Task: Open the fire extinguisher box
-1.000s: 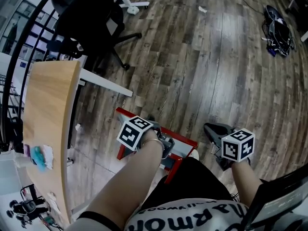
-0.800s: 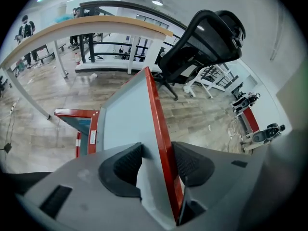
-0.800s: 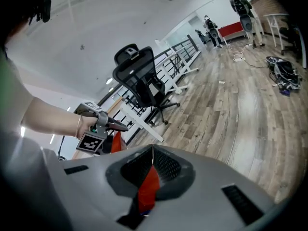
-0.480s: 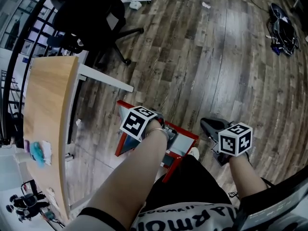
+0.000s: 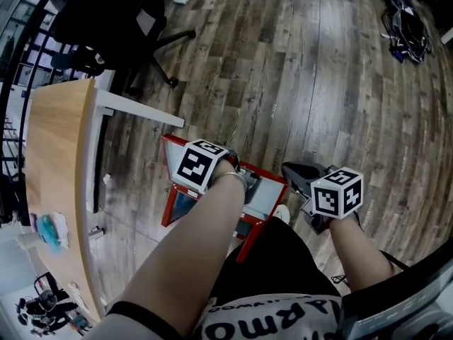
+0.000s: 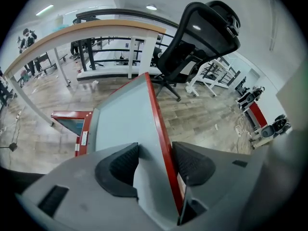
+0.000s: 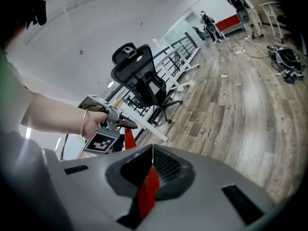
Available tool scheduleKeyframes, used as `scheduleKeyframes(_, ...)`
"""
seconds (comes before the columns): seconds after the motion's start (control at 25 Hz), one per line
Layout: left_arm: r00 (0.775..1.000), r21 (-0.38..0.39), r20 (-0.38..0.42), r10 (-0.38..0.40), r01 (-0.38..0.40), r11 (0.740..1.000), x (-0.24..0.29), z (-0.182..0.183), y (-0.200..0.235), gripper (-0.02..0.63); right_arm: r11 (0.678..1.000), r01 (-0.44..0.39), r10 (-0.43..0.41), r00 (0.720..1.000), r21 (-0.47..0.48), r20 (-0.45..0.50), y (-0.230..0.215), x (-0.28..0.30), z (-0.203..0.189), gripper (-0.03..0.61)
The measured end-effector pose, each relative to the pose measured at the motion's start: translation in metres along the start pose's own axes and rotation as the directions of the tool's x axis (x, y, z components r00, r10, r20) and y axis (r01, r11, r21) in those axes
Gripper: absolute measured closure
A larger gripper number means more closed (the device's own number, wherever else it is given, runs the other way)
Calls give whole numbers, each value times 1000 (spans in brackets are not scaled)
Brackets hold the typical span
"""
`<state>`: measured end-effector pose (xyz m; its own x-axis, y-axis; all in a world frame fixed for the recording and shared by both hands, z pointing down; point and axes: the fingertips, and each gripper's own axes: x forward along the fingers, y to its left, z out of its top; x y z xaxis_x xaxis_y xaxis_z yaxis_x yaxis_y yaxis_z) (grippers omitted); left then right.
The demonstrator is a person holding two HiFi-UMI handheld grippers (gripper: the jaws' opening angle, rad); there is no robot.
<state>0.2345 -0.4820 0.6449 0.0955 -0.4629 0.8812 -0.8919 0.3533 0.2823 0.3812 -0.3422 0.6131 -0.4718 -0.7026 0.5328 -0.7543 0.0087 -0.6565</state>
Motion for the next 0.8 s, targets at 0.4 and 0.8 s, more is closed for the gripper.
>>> scheduleKeyframes(0.4, 996, -25, 67, -60, 62, 998, -1, -2, -3, 400, 996, -82, 82, 996, -24, 25, 17, 6, 5, 568)
scheduleKeyframes(0.8, 991, 21, 62, -121, 120, 993, -12, 3, -10, 333, 997, -52, 55, 997, -65, 45, 20, 4, 15, 568)
